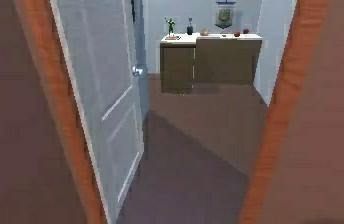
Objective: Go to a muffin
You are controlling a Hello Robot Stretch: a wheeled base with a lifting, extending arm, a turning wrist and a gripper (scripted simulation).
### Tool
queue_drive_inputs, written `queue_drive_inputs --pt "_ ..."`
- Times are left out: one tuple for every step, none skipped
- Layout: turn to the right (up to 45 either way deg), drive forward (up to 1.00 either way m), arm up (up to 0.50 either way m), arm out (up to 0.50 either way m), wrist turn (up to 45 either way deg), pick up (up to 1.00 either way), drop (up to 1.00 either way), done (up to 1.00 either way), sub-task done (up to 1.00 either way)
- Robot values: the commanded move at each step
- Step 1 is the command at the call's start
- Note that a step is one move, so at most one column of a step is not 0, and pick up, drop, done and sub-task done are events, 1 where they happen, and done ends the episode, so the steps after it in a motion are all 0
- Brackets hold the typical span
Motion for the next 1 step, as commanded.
queue_drive_inputs --pt "3.0 0.00 0.00 0.00 0.0 0.00 0.00 0.00 0.00"
